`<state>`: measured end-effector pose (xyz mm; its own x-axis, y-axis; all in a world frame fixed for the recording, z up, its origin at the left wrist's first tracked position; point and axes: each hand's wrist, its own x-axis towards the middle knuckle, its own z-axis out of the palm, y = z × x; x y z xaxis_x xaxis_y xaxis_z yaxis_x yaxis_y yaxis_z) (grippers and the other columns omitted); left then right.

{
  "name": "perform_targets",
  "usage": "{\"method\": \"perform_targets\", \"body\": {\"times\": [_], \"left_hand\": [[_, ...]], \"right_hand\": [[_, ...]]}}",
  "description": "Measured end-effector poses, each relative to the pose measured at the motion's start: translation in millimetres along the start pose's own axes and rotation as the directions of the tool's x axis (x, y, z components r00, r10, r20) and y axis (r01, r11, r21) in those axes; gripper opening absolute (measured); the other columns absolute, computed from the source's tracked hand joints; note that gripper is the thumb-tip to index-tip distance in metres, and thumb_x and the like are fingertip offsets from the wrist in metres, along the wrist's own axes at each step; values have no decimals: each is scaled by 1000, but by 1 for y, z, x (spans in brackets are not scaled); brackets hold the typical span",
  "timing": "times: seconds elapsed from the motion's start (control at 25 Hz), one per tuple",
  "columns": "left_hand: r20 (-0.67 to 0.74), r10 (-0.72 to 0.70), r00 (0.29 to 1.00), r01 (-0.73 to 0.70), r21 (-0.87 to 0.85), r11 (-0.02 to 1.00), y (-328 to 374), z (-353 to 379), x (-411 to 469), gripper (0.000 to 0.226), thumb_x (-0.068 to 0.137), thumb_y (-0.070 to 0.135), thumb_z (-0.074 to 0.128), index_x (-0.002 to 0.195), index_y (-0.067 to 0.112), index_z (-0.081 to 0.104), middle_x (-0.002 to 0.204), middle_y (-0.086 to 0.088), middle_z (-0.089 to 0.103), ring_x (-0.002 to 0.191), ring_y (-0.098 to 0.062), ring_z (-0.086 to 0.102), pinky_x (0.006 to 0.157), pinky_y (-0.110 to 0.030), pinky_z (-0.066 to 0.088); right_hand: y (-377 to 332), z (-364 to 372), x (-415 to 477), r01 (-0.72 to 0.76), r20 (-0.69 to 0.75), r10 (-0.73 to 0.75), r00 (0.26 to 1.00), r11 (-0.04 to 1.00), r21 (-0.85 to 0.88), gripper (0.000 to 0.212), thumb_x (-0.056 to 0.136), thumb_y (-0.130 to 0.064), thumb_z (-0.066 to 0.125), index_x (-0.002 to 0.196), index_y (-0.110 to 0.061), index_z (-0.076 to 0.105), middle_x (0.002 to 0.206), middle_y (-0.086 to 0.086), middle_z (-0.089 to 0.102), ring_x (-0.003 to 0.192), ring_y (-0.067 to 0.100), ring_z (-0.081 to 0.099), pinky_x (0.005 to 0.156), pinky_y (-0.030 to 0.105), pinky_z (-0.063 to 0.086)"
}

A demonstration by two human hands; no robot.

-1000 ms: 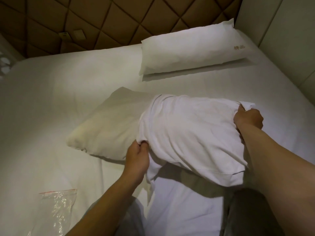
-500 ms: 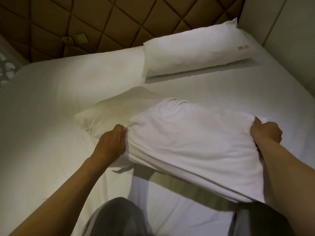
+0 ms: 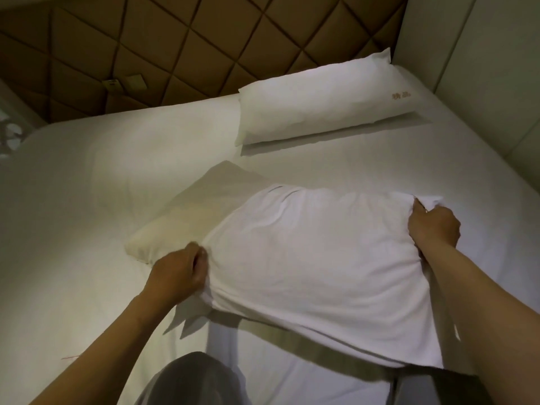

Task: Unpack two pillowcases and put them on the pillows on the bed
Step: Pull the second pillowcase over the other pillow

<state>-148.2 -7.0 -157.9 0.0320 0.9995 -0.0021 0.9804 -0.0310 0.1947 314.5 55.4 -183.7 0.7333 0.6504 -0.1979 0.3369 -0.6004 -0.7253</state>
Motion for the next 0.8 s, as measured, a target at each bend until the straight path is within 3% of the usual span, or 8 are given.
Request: {"method": "perform_targets", "body": {"times": [0.08, 0.16, 0.28, 0.36, 0.44, 0.52, 0.64, 0.8], "left_hand": [[-45, 65, 997, -67, -44, 997, 40, -20, 24, 17, 92, 33, 48, 79, 22, 47, 68, 7, 52, 60, -19, 53, 59, -32, 45], [-76, 265, 961, -272, -119, 955, 101, -37, 44, 8, 89, 27, 53, 85, 20, 53, 76, 7, 48, 70, -21, 53, 62, -29, 37], [-52, 464, 884, -463, -232, 856, 195, -42, 47, 20, 89, 31, 56, 104, 17, 59, 93, 2, 55, 88, -20, 55, 72, -28, 40], [24, 477, 879, -452, -283, 846, 234, -41, 43, 52, 85, 47, 61, 128, 18, 52, 119, -2, 56, 108, -19, 53, 88, -26, 41], [182, 422, 888, -372, -253, 893, 256, -34, 38, 88, 74, 70, 58, 145, 22, 34, 141, -2, 45, 125, -21, 45, 101, -32, 40], [266, 312, 912, -278, -157, 948, 268, -23, 29, 102, 65, 79, 57, 145, 22, 30, 141, -4, 42, 125, -25, 44, 101, -39, 43], [241, 208, 948, -196, -72, 978, 278, 2, 24, 89, 71, 65, 66, 138, 16, 35, 129, -7, 46, 117, -29, 48, 95, -40, 46], [321, 212, 923, -147, -214, 966, 271, 29, 30, 47, 80, 34, 64, 120, 17, 47, 112, -2, 60, 99, -25, 61, 83, -37, 54]], "right_hand": [[-15, 0, -13, 78, 21, -78, 997, 997, 3, 60, 97, -54, 46, 134, -6, 52, 132, 21, 57, 120, 41, 55, 100, 42, 43], [-32, -1, -26, 182, 48, -180, 982, 983, -25, 60, 98, -52, 43, 134, -4, 53, 132, 24, 57, 120, 42, 54, 99, 41, 43], [-53, -9, -46, 266, 78, -265, 961, 964, -4, 58, 99, -50, 42, 135, -5, 53, 134, 23, 56, 121, 42, 53, 100, 40, 42], [-61, -14, -56, 269, 101, -273, 957, 962, 52, 56, 99, -52, 42, 133, -9, 55, 132, 18, 59, 119, 39, 55, 97, 38, 43], [-64, -16, -60, 236, 151, -254, 955, 963, 130, 54, 97, -57, 39, 125, -15, 58, 123, 11, 63, 109, 33, 61, 90, 36, 47], [-66, -12, -63, 180, 185, -216, 959, 965, 191, 54, 95, -62, 36, 118, -20, 59, 114, 7, 67, 97, 26, 64, 87, 38, 53], [-67, -9, -71, 106, 194, -149, 970, 970, 218, 52, 95, -63, 35, 118, -22, 58, 114, 6, 66, 97, 26, 65, 89, 43, 54], [-48, -13, -76, 107, 244, -130, 961, 988, 108, 60, 95, -60, 41, 134, -15, 51, 129, 10, 60, 116, 33, 59, 99, 40, 47]]}}
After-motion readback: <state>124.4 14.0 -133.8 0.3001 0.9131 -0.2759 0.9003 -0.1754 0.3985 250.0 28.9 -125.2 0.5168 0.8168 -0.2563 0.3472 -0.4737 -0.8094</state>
